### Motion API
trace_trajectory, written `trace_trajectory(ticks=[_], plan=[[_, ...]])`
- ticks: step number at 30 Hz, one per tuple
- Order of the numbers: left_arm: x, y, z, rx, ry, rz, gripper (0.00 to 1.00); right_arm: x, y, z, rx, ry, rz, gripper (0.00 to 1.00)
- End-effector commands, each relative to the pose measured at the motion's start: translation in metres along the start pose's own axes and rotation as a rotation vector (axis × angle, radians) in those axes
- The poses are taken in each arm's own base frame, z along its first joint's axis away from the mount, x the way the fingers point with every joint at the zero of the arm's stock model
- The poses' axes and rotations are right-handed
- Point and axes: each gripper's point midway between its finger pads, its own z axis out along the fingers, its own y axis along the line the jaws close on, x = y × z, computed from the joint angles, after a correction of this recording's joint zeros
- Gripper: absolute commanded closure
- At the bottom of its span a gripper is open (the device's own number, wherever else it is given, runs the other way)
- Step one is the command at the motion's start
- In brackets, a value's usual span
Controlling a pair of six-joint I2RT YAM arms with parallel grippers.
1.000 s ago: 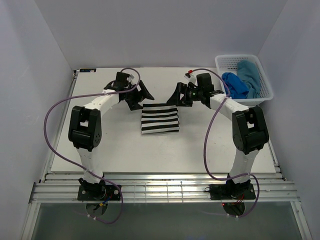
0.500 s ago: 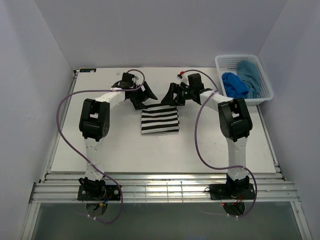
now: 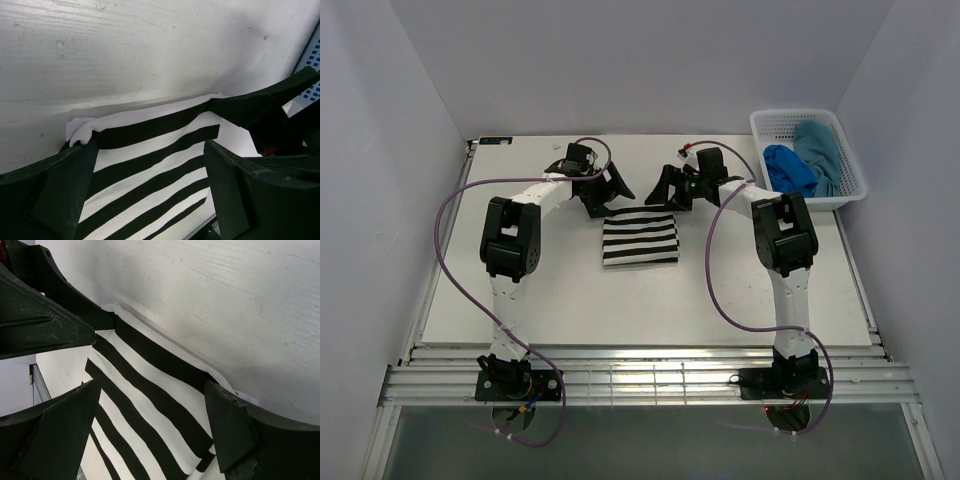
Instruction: Fold and stack the tank tops
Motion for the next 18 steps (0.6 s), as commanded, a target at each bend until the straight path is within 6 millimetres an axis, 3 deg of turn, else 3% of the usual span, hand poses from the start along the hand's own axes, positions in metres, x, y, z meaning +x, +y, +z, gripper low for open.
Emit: trace_trajectory(ticks=[1,3,6,7,8,10,11,13,14,18], plan=[[-0.011,-0.018,-0.022,0.000,-0.048,0.048,0.02,-0.038,0.047,-0.035,-0.027,-0.094,-0.138,0.10],[-0.017,-0.036,-0.043,0.011,-0.100,0.089,0.02,-0.038,0.059,-0.050,-0.028,-0.113,-0.177,0.10],[-0.013,-0.048,-0.070,-0.007,-0.145,0.129,0.02,-0.013,0.070,-0.074,-0.020,-0.115,-0.175,0.10],[-0.011,-0.044,-0.076,-0.036,-0.152,0.127,0.02,-0.006,0.084,-0.086,-0.045,-0.122,-0.187,0.10],[-0.007,-0.044,-0.081,-0.043,-0.154,0.126,0.02,0.022,0.071,-0.086,-0.029,-0.079,-0.144,0.10],[0.009,-0.043,-0.094,-0.047,-0.150,0.114,0.02,0.041,0.087,-0.095,-0.062,-0.071,-0.154,0.10],[0.021,-0.046,-0.095,-0.045,-0.138,0.121,0.02,0.064,0.080,-0.095,-0.055,-0.037,-0.127,0.10],[0.045,-0.048,-0.098,-0.052,-0.125,0.128,0.02,0.079,0.094,-0.097,-0.080,-0.028,-0.146,0.10],[0.054,-0.049,-0.098,-0.049,-0.114,0.128,0.02,0.094,0.089,-0.096,-0.069,-0.006,-0.130,0.10],[0.085,-0.042,-0.095,-0.031,-0.062,0.104,0.02,0.111,0.087,-0.091,-0.075,0.007,-0.116,0.10]])
